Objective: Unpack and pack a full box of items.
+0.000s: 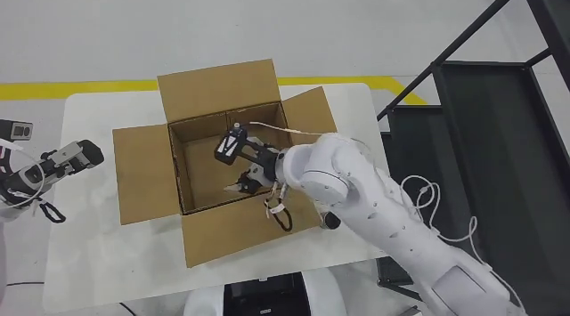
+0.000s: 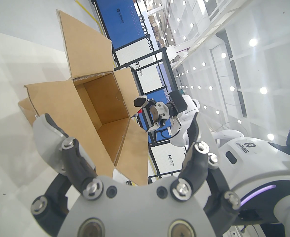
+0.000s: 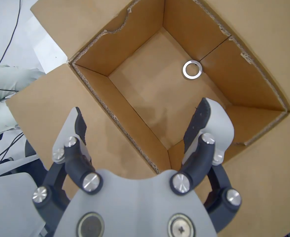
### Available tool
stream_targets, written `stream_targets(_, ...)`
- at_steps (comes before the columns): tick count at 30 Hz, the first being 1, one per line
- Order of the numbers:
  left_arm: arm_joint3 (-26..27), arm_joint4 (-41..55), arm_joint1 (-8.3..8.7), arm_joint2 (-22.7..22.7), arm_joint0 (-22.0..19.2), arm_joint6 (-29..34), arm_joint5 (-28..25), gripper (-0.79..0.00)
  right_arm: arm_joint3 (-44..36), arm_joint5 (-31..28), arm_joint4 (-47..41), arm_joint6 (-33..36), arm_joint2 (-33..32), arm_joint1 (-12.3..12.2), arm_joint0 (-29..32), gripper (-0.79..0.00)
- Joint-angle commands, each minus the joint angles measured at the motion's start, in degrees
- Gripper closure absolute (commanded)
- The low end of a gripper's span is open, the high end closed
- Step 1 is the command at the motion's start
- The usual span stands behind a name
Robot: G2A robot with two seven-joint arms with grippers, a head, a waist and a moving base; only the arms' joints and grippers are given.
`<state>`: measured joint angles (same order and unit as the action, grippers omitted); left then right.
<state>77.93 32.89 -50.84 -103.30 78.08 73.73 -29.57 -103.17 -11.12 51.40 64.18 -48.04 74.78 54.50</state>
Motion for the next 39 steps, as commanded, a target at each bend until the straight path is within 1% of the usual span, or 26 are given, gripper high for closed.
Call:
stream_targets(1,0.00,0.00,0.00,0.00,0.00,0.00,0.00,-0.785,4.79,2.08,-1.68,-0.58,2.57,1.04,-3.08,-0.785)
stream_targets(6,0.00,0.00,0.00,0.00,0.00,0.00,0.00,-0.785,14.17,6.64,-7.20,-2.82,7.25,3.64,-7.46,-0.785)
stream_targets(10,0.00,0.00,0.00,0.00,0.00,0.00,0.00,-0.785,20.27,13.27,-9.73,-7.40,8.61,5.34,-8.87,-0.785)
stream_targets(13,0.00,0.00,0.00,0.00,0.00,0.00,0.00,-0.785,23.01,17.75,-10.09,-10.63,9.67,6.39,-9.13,-0.785)
stream_targets(16,0.00,0.00,0.00,0.00,0.00,0.00,0.00,-0.785,24.12,23.58,-9.54,-13.37,10.19,7.23,-8.99,-0.785)
stream_targets(21,0.00,0.00,0.00,0.00,0.00,0.00,0.00,-0.785,25.40,28.53,-6.89,-17.03,12.40,8.47,-8.48,-0.785)
stream_targets(24,0.00,0.00,0.00,0.00,0.00,0.00,0.00,-0.785,25.89,29.89,-5.71,-19.57,13.85,9.24,-7.87,-0.785)
stream_targets(39,0.00,0.00,0.00,0.00,0.00,0.00,0.00,-0.785,25.89,29.89,-5.71,-19.57,13.85,9.24,-7.87,-0.785)
